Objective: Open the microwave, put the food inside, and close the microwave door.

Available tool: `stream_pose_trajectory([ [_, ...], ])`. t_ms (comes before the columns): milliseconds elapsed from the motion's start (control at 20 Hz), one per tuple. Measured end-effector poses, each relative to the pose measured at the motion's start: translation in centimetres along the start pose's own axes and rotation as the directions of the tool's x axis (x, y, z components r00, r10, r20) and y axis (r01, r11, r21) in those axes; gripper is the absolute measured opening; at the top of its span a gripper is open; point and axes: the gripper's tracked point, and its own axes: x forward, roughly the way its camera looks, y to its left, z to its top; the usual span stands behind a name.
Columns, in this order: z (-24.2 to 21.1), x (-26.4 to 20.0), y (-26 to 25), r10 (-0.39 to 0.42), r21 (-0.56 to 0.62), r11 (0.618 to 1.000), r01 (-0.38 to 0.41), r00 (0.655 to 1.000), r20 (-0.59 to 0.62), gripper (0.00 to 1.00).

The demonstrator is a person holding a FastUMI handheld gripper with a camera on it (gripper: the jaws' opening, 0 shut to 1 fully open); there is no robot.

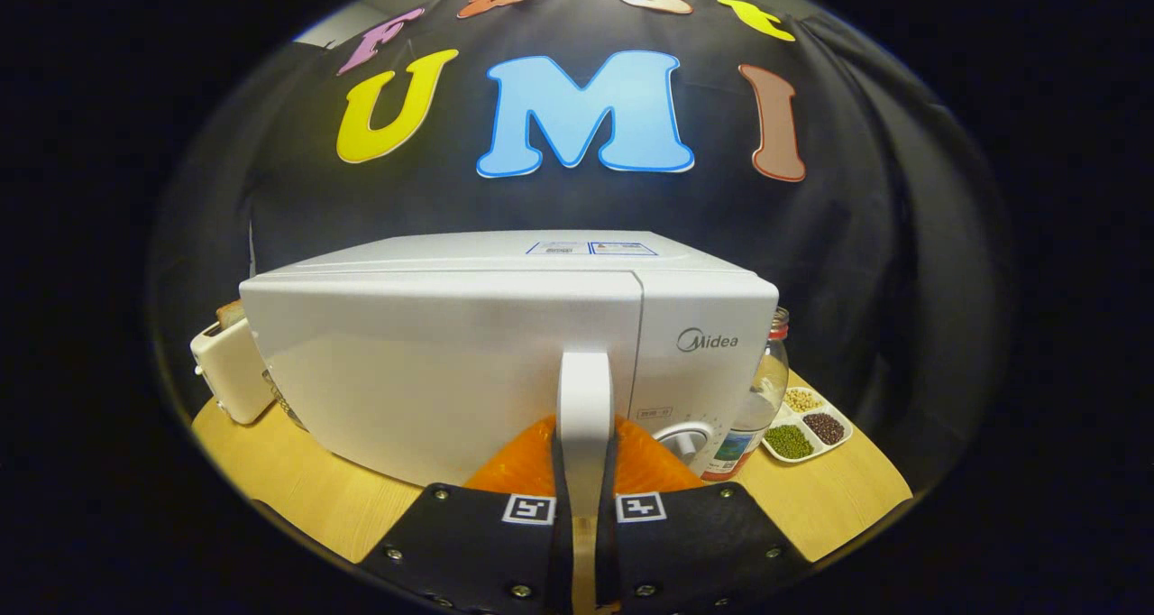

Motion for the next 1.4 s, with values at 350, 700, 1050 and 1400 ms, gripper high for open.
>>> stream_pose_trajectory([
  [350,-2.3,-6.2,1.7,0.035,-0.060,0.998,-0.033,0.999,0.024,0.10],
  [700,-4.1,-12.0,4.7,0.094,-0.048,0.994,-0.094,0.996,-0.010,0.14],
  [1050,-6.0,-16.1,7.8,0.136,-0.014,0.990,-0.137,0.989,-0.054,0.23],
  [1400,-7.7,-19.5,11.3,0.187,-0.047,0.980,-0.191,0.979,-0.080,0.24],
])
